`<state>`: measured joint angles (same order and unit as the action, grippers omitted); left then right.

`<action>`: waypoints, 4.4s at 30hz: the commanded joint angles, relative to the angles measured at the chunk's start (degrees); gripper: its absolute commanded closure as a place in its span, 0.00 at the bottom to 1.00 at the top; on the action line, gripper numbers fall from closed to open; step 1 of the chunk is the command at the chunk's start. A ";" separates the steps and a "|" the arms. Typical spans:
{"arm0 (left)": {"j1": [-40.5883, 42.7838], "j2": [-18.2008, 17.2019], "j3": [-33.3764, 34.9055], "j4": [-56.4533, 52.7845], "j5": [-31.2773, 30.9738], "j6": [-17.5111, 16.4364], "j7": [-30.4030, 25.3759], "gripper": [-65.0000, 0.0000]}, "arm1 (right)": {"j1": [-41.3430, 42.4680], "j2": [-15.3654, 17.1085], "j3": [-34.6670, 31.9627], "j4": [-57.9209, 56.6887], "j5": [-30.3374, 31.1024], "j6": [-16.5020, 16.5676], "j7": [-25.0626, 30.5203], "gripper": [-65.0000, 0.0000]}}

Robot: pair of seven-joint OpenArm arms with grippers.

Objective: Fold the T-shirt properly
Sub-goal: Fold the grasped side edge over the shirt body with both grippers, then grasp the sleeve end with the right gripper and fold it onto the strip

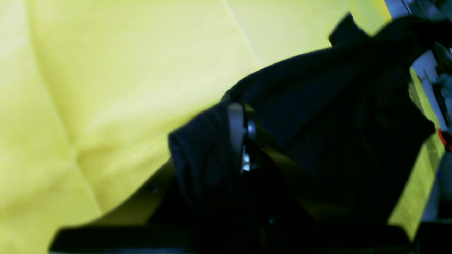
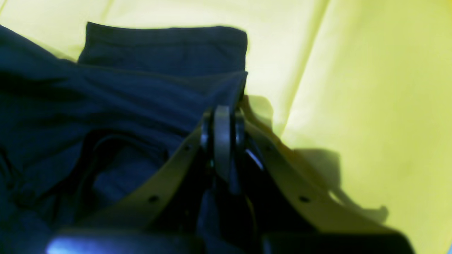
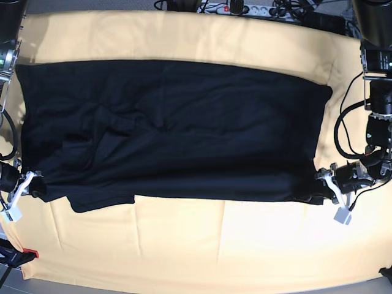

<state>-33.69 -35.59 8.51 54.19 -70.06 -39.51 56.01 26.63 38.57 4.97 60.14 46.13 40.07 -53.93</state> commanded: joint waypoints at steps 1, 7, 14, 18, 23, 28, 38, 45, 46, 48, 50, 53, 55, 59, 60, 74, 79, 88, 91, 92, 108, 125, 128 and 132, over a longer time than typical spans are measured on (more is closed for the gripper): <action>-1.88 -1.11 -0.70 1.73 -2.71 -0.49 0.66 1.00 | 0.59 1.46 0.48 0.94 0.59 -0.07 1.20 1.00; -1.86 -2.27 -0.70 5.75 -10.12 -0.49 8.07 1.00 | -5.57 2.67 0.59 4.02 0.59 -0.07 2.49 1.00; -1.51 -5.60 -0.70 6.99 -14.94 -0.49 16.31 1.00 | -14.53 4.55 0.68 16.50 0.48 -0.07 2.40 1.00; 0.07 -6.62 -0.70 7.32 -14.94 -0.49 17.00 1.00 | -16.46 5.60 0.72 21.57 0.39 -0.07 1.97 1.00; 4.33 -6.64 -0.70 12.44 -14.94 -0.49 19.45 1.00 | -16.48 6.40 0.72 23.17 0.37 -0.07 1.05 1.00; 7.39 -6.67 -0.70 21.97 -14.94 -0.49 23.99 1.00 | -16.61 6.43 0.70 23.17 0.39 -0.07 -5.22 1.00; 9.25 -12.09 -0.70 29.03 -14.94 -0.49 23.99 1.00 | -16.61 7.72 0.70 23.10 0.37 -0.07 -6.95 1.00; 9.31 -13.29 -0.70 28.94 -14.94 -0.49 23.58 1.00 | -16.63 7.72 0.70 23.10 0.37 -0.07 -6.75 1.00; 9.42 -13.33 -0.70 28.94 -14.94 -0.49 23.67 1.00 | -16.63 7.72 0.70 23.10 0.37 -0.07 -6.75 1.00; 9.81 -13.31 -0.70 28.94 -14.94 -0.49 23.99 1.00 | -16.72 7.72 0.70 23.10 0.37 -0.07 -6.78 1.00; 10.86 -13.31 -0.70 28.94 -14.94 -0.49 23.99 1.00 | -17.49 7.82 0.70 23.10 0.37 -0.07 -6.75 1.00; 13.33 -13.31 -0.70 28.94 -14.94 -0.49 23.99 1.00 | -19.63 7.82 0.70 23.10 0.39 -0.07 -6.54 1.00; 15.19 -13.31 -0.70 28.94 -14.94 -0.49 23.99 1.00 | -21.00 7.80 0.70 23.10 0.37 -0.07 -5.62 0.89; 17.86 -13.33 -0.70 28.96 -14.94 -0.49 23.99 0.45 | -21.05 8.15 0.70 23.12 0.42 -0.07 -5.22 0.40; 18.18 -13.33 -0.70 28.94 -14.94 -0.49 23.99 0.34 | -20.48 8.35 0.76 23.12 0.55 -0.07 -5.22 0.39; 18.29 -15.98 -0.70 28.94 -14.94 -0.49 20.72 0.28 | -15.19 2.58 2.23 23.08 4.20 -2.16 2.60 0.39; 18.29 -16.00 -0.70 28.94 -14.94 -0.49 20.72 0.28 | -15.19 -5.09 2.25 20.98 -13.97 -12.31 10.25 0.39; 18.29 -15.98 -0.70 28.94 -14.94 -0.49 20.70 0.28 | -13.29 -9.16 2.25 11.15 -16.15 -17.94 12.11 0.39; 18.32 -15.98 -0.70 28.94 -14.94 -0.49 20.72 0.28 | -11.02 -9.18 2.25 7.56 -14.23 -16.94 12.13 0.39; 18.32 -15.98 -0.70 28.94 -14.94 -0.49 20.72 0.28 | -10.21 -9.18 2.25 6.34 -13.53 -16.35 12.13 0.39; 18.29 -15.96 -0.70 28.94 -14.94 -0.49 20.26 0.28 | -6.29 -10.95 2.25 0.07 -1.16 -2.97 8.00 0.40; 18.29 -15.65 -0.70 28.94 -14.94 -0.49 20.24 0.28 | -2.21 -12.02 2.25 1.38 -0.94 -0.07 6.25 1.00; 18.29 -15.65 -0.70 28.94 -14.94 -0.49 19.89 0.28 | -2.38 -12.02 2.25 2.73 1.42 -0.07 2.27 1.00; 18.32 -15.65 -0.70 28.94 -14.94 -0.49 19.85 0.28 | -3.34 -11.76 2.25 6.64 7.69 -0.07 -5.92 1.00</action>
<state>-14.26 -50.11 8.56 82.48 -83.64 -39.68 76.51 21.80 25.69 6.85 65.76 52.58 39.68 -61.21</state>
